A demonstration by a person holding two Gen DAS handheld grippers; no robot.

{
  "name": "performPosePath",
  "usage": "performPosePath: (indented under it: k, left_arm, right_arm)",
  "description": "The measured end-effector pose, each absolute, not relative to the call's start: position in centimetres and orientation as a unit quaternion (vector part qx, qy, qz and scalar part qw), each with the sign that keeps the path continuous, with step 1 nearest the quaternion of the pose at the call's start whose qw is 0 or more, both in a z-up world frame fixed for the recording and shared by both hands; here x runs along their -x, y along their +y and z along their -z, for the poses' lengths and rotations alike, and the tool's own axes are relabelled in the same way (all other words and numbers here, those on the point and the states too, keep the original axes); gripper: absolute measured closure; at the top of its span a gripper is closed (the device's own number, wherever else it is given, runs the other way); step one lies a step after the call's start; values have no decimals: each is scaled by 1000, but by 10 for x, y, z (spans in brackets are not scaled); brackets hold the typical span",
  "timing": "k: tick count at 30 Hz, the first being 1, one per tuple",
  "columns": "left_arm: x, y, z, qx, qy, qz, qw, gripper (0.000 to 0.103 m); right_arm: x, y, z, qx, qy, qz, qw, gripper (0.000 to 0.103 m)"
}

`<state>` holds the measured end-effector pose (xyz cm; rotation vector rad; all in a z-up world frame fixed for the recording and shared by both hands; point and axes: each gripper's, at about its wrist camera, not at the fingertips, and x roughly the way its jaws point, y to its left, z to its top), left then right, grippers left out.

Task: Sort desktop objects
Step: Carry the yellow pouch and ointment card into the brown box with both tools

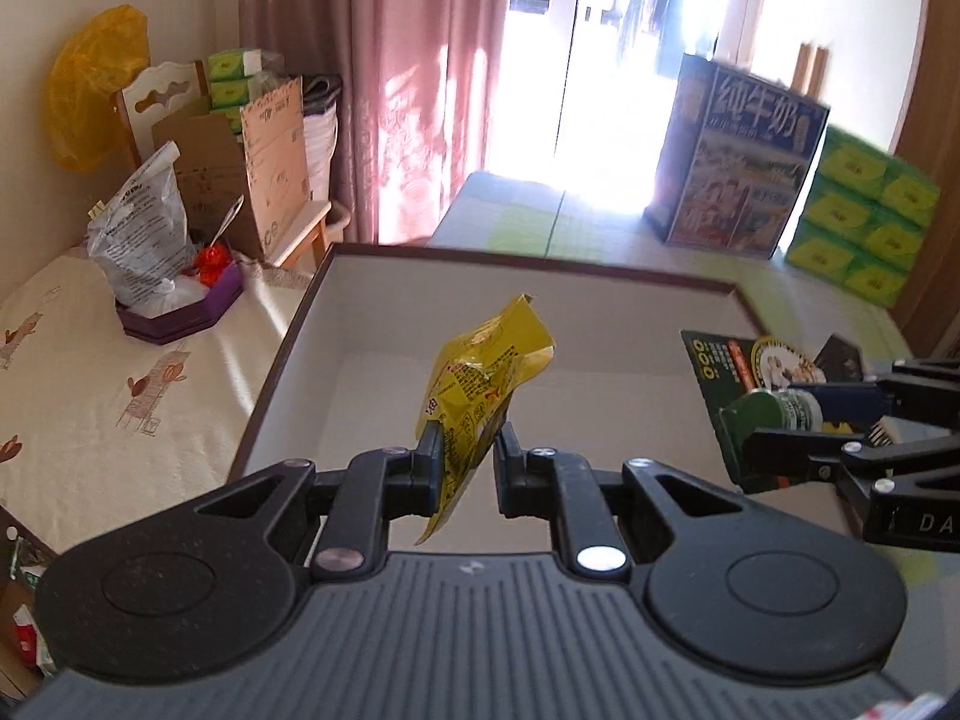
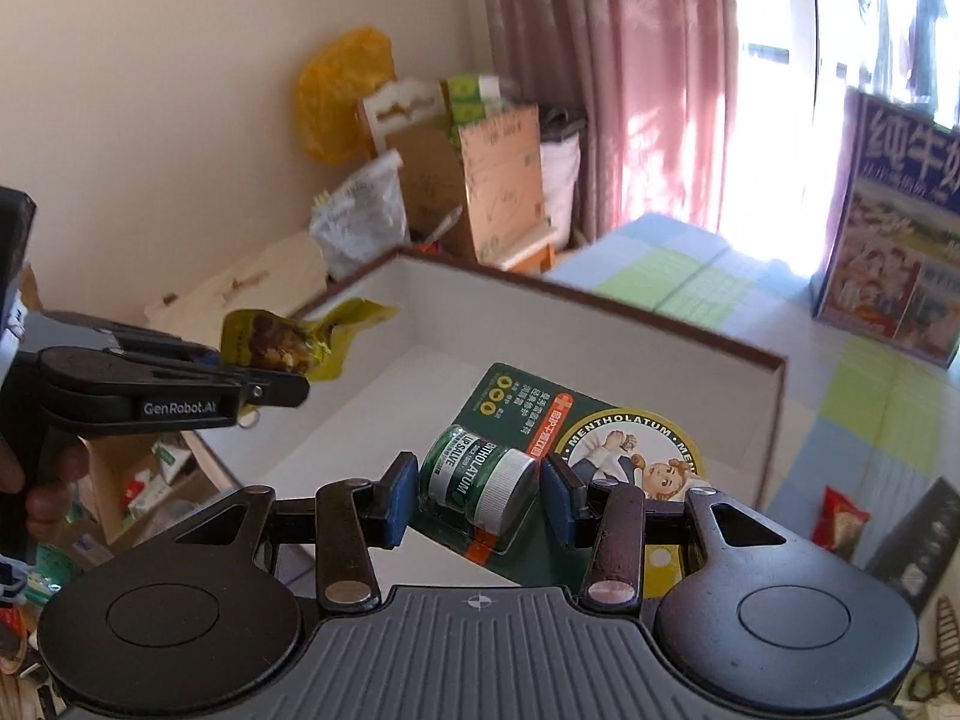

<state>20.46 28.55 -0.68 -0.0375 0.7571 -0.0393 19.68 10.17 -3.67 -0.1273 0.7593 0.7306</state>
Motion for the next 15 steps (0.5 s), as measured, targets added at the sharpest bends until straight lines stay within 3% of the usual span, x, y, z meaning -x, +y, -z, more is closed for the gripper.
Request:
performPosePath:
  k: [15]
  left_arm:
    - [-262,304,68,-30,477,36,877,90]
  right_arm:
    - [-249,127,79,66,444,-295,844,61]
